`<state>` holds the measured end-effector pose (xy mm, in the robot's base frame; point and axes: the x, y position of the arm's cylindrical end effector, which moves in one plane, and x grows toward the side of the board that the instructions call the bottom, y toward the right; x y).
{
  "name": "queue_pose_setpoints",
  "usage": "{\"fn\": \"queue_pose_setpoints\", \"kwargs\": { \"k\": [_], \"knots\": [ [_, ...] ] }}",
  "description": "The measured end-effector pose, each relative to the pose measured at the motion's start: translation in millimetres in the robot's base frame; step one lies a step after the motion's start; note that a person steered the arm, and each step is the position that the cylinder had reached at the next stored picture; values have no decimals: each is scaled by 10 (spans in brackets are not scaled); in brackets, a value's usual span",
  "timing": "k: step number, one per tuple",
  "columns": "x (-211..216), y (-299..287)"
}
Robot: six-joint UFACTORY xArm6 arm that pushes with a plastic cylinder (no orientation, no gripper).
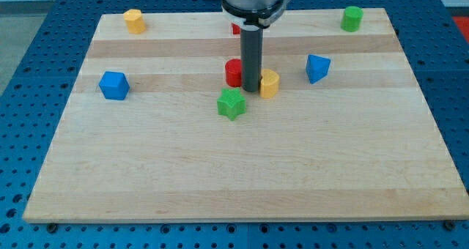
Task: Push the yellow heart closer to the center right
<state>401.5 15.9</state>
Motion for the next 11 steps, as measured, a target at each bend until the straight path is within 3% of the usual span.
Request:
{"fn": "queue_pose_setpoints", "kwargs": {
  "k": [6, 11],
  "knots": [
    [77, 1287],
    [77, 1696]
  ]
}}
